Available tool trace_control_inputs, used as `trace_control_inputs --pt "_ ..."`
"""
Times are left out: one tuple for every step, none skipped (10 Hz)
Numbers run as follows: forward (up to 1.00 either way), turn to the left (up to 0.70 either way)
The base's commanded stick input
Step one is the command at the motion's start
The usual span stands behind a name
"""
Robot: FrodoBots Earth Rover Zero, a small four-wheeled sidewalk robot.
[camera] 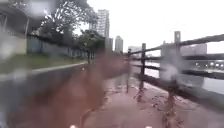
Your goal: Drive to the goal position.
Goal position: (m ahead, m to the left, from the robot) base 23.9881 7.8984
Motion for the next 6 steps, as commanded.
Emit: trace_control_inputs --pt "1.0 0.0" --pt "1.0 0.0" --pt "1.0 0.0" --pt "1.0 0.0" --pt "1.0 0.0" --pt "1.0 0.0"
